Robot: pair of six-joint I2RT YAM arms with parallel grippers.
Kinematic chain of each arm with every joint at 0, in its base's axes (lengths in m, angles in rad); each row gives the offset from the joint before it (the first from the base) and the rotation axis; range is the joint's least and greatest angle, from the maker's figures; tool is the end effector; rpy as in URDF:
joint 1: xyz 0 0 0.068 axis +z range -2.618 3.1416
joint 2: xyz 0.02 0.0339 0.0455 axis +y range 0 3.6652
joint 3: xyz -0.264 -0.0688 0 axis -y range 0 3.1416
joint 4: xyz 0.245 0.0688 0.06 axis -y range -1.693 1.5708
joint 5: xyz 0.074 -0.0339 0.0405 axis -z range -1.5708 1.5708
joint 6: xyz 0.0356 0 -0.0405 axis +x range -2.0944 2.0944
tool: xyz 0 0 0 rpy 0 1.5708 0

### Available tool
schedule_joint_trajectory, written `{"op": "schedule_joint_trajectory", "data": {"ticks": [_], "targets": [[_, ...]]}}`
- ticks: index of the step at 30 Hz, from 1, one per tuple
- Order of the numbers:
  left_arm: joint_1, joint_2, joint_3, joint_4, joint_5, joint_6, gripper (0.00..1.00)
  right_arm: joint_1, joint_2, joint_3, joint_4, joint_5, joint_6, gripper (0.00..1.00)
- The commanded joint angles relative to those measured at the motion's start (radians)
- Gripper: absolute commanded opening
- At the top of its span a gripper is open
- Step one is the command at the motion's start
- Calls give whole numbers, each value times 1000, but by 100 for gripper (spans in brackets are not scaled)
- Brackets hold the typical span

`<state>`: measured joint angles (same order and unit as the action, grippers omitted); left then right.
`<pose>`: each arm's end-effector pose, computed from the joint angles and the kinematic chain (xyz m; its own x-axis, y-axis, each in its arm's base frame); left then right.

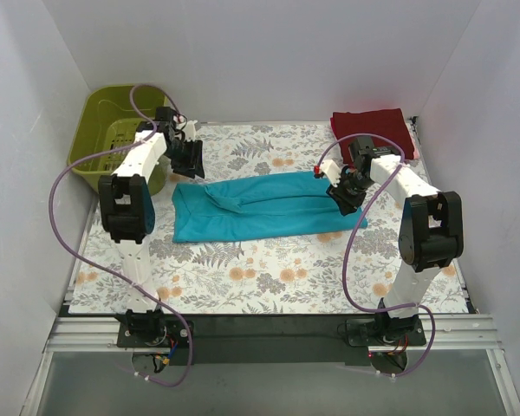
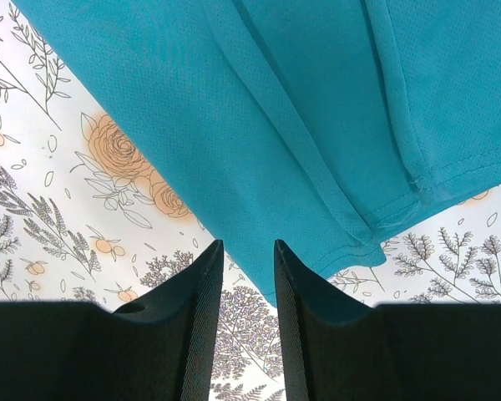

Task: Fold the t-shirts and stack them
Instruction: Fold the tshirt

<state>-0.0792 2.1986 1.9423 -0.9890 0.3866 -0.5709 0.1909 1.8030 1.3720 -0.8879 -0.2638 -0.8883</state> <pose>0.4590 -0.0499 0.2217 -0.8993 -0.4307 -0.0760 -0.3476 0.8094 -0.4734 0.3472 0.0766 0.2176 -0.4081 -0.8419 -0.3532 -0.8936 0.4475 -0.0341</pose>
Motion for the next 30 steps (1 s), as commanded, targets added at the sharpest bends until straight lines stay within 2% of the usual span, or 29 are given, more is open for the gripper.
{"op": "schedule_joint_trajectory", "data": {"ticks": [1,4,7,10,11,13,19,22,30], "targets": [[10,-186,-90,73,14,-9,40,-4,-22,30,0,-3,11,36],[1,-267,-198,67,70,43,36,-5,13,85,1,-8,25,34],[-37,-313,-288,39,66,86,35,-4,45,139,-5,-6,32,35],[-71,-335,-336,33,72,121,40,-4,67,138,-10,3,3,40],[-83,-332,-335,26,61,135,41,-4,68,121,-9,11,-26,41],[-111,-323,-327,21,58,157,50,-5,78,110,-6,40,-50,44],[-183,-266,-263,-2,66,273,60,-18,139,139,-5,74,-112,56],[-217,-218,-244,-43,51,353,60,-21,159,154,-5,84,-138,56],[-261,-94,-123,-53,-5,399,62,-24,202,187,-8,97,-176,55]]}}
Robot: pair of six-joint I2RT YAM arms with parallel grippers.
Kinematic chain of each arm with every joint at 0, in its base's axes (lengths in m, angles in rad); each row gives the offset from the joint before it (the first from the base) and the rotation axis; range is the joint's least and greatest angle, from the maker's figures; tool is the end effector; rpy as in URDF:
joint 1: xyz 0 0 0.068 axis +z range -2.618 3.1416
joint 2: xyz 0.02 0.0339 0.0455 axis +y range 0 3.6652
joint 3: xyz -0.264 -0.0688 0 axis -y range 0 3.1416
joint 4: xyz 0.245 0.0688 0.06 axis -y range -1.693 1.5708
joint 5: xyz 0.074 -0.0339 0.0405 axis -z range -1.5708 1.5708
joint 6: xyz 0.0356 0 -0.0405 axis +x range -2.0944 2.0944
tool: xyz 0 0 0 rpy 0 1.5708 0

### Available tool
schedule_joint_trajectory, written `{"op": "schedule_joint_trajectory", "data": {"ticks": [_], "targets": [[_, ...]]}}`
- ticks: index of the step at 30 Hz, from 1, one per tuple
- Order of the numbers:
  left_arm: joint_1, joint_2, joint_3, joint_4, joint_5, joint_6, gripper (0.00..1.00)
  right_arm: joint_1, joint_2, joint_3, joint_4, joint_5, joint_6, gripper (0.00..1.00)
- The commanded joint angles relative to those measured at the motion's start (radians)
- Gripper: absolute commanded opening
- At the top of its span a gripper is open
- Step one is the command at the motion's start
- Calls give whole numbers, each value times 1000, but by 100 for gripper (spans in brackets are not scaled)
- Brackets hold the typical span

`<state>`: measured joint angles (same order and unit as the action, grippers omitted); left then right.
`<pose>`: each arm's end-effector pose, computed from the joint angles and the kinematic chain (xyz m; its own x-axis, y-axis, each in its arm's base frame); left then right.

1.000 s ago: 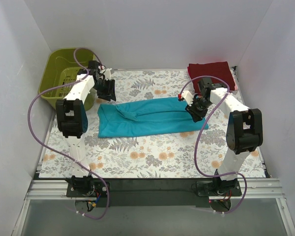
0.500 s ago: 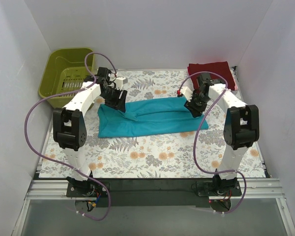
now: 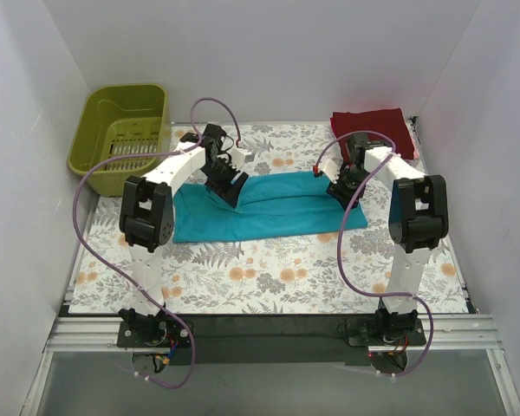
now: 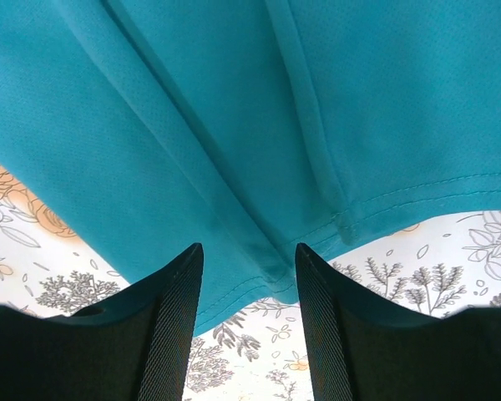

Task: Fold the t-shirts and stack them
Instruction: Fold the tshirt

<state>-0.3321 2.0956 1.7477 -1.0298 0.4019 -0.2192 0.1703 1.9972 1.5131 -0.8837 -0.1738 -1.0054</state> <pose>0.3959 -0.1513 0.2101 -0.9863 0.1284 -0.1038 0.1604 0.8949 -0.4164 0.3892 0.0732 0.1861 -0.3472 -0.9036 -0.2510 -0.9229 0.3767 -0.0795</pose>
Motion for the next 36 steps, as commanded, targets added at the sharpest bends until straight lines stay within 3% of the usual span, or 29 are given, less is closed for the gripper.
{"op": "schedule_joint_trajectory", "data": {"ticks": [1,5,8,9,14,16,21,27,31,33,35,36], "targets": [[-8,18,82,-12,-21,53,62,-2,12,48,-12,7,-61,54],[-15,55,122,-16,-32,72,57,-2,26,52,-12,8,-70,47],[-15,72,139,-23,-40,84,40,-3,29,53,-14,10,-78,39],[-15,73,142,-21,-41,84,28,-2,31,56,-14,8,-78,37],[-15,87,164,-27,-48,81,5,-3,41,62,-14,11,-85,31],[-15,93,170,-41,-49,81,1,-2,44,67,-15,11,-90,30],[-15,93,170,-36,-54,77,2,-2,38,52,-21,16,-110,48],[-15,101,176,-33,-58,69,2,-3,58,50,-18,20,-121,46],[-15,98,174,-35,-61,69,0,-2,69,64,-18,17,-119,27],[-15,98,177,-38,-64,69,0,-2,68,68,-18,20,-124,11],[-15,96,185,-42,-70,69,0,-3,61,71,-20,19,-127,1],[-15,95,187,-42,-72,69,0,-5,55,76,-20,16,-130,1]]}}
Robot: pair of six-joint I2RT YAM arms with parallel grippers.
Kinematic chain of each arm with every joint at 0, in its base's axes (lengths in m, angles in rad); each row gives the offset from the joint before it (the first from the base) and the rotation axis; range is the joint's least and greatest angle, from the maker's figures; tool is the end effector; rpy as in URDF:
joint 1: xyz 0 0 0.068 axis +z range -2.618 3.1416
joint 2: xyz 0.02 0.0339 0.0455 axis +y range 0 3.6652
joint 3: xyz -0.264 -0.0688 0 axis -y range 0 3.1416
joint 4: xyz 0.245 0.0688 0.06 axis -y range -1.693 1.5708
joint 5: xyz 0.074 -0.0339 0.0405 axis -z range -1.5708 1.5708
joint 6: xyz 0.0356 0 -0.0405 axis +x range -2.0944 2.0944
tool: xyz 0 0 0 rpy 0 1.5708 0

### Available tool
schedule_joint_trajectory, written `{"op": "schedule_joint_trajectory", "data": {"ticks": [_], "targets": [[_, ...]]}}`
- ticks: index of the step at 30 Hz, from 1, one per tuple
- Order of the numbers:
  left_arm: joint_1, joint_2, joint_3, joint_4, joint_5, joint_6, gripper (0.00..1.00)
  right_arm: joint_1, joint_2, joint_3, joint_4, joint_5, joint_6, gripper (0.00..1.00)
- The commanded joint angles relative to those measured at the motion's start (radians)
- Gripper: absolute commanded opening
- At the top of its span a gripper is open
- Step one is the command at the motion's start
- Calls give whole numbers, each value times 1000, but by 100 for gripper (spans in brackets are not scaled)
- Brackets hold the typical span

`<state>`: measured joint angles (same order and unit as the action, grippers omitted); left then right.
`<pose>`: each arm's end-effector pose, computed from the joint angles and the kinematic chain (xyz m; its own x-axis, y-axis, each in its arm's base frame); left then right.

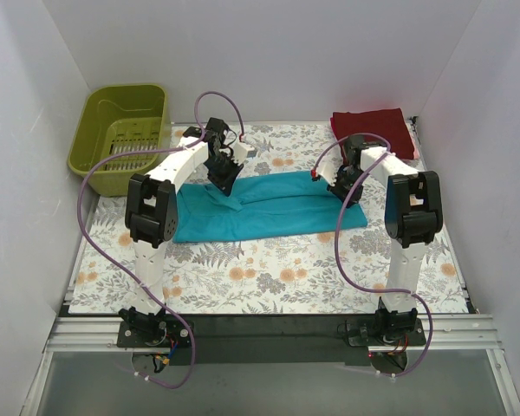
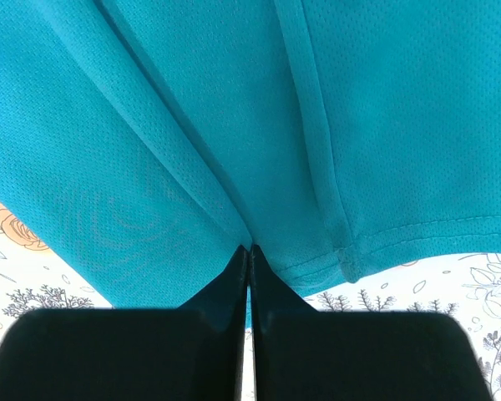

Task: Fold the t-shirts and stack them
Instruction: Fold the tshirt

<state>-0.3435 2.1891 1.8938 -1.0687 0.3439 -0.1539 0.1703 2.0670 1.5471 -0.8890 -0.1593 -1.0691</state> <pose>0.4168 -0.1618 0.2095 -0.9692 0.1934 -0.1523 0.2365 0.9035 -0.3576 0.3989 0.0743 0.1683 -0.2990 -0.9298 -0.2148 -0.9454 0.3192 -0.0660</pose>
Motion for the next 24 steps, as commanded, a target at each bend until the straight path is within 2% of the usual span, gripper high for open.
{"op": "schedule_joint_trajectory", "data": {"ticks": [1,14,22,23,24], "targets": [[-2,0,47,-4,-19,4,0,-5,-16,44,-14,1,-66,1],[8,31,117,-7,-36,7,0,-14,-21,85,-13,-11,-75,1],[8,61,126,38,-88,-19,0,-15,30,133,-8,0,-52,1],[8,64,128,56,-100,-41,1,-15,38,140,-10,9,-45,2],[11,66,131,64,-109,-53,8,-15,50,152,-11,13,-28,8]]}}
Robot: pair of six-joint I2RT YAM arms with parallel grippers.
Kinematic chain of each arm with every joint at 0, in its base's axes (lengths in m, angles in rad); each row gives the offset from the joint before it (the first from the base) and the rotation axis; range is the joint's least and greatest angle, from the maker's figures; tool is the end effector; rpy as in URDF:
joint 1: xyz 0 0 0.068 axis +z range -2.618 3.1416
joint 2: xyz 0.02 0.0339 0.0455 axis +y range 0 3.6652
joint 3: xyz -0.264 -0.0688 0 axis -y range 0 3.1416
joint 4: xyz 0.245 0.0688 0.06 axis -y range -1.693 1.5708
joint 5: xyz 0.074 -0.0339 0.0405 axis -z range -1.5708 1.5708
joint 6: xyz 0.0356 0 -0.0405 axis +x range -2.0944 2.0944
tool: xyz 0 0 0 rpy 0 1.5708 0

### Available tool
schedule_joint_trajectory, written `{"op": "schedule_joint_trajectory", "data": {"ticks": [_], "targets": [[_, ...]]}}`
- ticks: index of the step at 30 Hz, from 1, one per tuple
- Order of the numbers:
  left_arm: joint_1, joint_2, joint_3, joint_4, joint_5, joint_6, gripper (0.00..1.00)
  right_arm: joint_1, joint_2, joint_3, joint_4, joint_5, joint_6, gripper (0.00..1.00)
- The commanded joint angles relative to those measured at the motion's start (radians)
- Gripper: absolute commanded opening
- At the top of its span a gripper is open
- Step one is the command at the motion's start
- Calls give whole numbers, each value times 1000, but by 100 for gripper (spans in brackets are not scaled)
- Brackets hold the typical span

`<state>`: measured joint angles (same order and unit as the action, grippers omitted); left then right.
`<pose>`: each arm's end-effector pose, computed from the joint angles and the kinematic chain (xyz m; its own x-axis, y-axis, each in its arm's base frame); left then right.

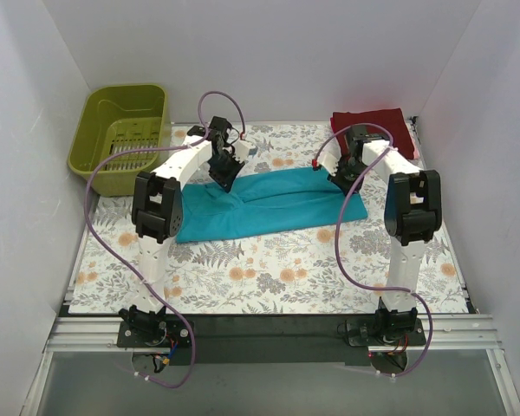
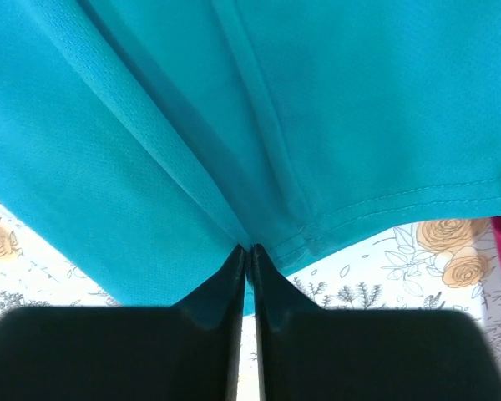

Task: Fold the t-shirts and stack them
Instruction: Fold the tshirt

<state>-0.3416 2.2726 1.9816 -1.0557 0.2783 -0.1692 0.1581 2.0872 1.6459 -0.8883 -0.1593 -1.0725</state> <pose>0.4362 -0.1655 0.1968 -0.9695 0.1728 -0.1739 0.2195 0.9279 -0.3014 0.4174 0.0723 0.1867 -0.2889 -0.9243 -0.2495 -0.9345 0.3288 -0.1362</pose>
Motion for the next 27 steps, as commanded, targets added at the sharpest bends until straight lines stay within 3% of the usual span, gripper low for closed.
{"op": "schedule_joint_trajectory", "data": {"ticks": [1,2,5,8,11,14,15,19,27], "targets": [[9,-15,48,54,-53,-53,15,-3,33,60,-14,18,-18,14],[10,-18,60,69,-73,-68,29,-5,33,64,-14,20,-14,28],[33,-44,110,77,-93,-148,43,-3,16,106,-14,-18,32,39],[81,-77,138,56,-77,-233,45,-2,-3,159,-14,-77,86,50],[89,-160,70,36,-62,-259,45,14,14,202,-14,-97,117,49],[89,-271,-107,60,-65,-270,43,32,57,225,-12,-91,129,38],[89,-315,-188,66,-67,-270,37,40,80,230,-12,-89,135,35],[84,-335,-276,65,-50,-270,23,43,128,249,-11,-89,169,30],[47,-156,-153,97,-70,-305,23,46,166,235,17,-71,175,30]]}}
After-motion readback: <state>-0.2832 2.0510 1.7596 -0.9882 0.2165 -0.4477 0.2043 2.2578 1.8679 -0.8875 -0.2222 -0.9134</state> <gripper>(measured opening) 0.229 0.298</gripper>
